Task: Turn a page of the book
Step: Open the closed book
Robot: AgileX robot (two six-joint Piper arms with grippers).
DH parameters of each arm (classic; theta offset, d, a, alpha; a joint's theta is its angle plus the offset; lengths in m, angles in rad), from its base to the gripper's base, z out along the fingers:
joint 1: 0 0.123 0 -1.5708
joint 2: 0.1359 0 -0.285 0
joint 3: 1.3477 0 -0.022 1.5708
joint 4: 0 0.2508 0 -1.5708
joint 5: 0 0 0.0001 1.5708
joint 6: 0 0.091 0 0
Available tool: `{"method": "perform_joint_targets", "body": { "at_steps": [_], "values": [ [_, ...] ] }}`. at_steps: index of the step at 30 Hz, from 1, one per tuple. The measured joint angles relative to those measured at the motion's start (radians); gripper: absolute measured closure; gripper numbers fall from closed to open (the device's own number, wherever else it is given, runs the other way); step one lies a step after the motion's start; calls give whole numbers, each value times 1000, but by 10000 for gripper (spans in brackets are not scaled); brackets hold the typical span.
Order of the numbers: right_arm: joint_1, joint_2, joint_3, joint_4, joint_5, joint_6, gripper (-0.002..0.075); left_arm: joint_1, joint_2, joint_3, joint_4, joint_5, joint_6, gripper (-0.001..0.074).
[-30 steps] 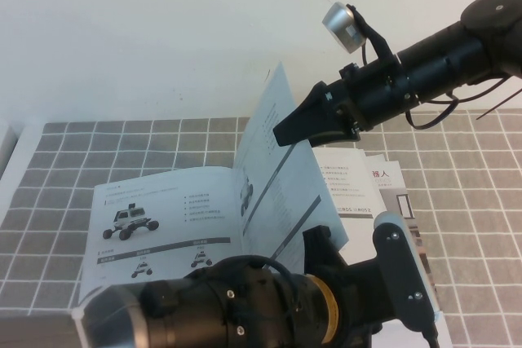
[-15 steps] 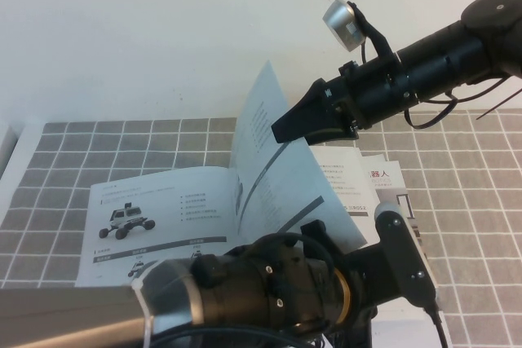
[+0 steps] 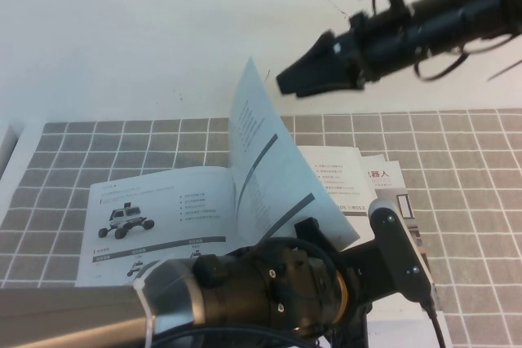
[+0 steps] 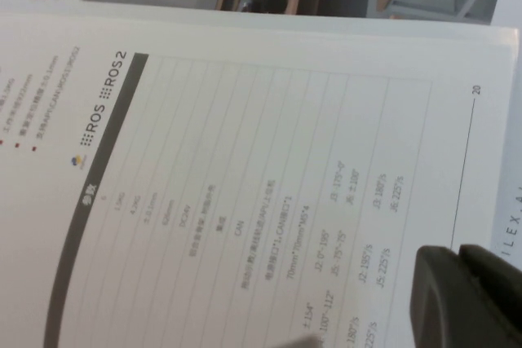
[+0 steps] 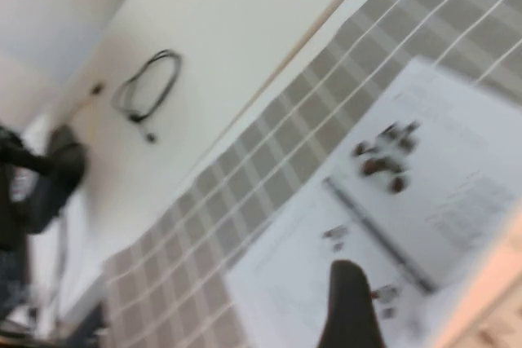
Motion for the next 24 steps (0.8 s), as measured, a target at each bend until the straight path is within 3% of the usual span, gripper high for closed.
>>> {"method": "perform_joint_targets", "body": {
  "at_steps": [7, 11, 16, 19, 24],
  "values": [
    [-56, -6, -146, -272, 8, 72, 292, 0, 0, 0, 43, 4, -55, 738],
    [-51, 3, -107, -468, 10, 126, 433, 0, 0, 0, 51, 6, -65, 738],
    [-29, 64, 2, -489, 13, 75, 662, 0, 0, 0, 51, 6, -65, 738],
    [-25, 115, 36, -485, 13, 38, 709, 0, 0, 0, 55, 6, -65, 738],
    [-25, 184, 45, -483, 6, 22, 725, 0, 0, 0, 77, 9, -65, 738]
  ]
}}
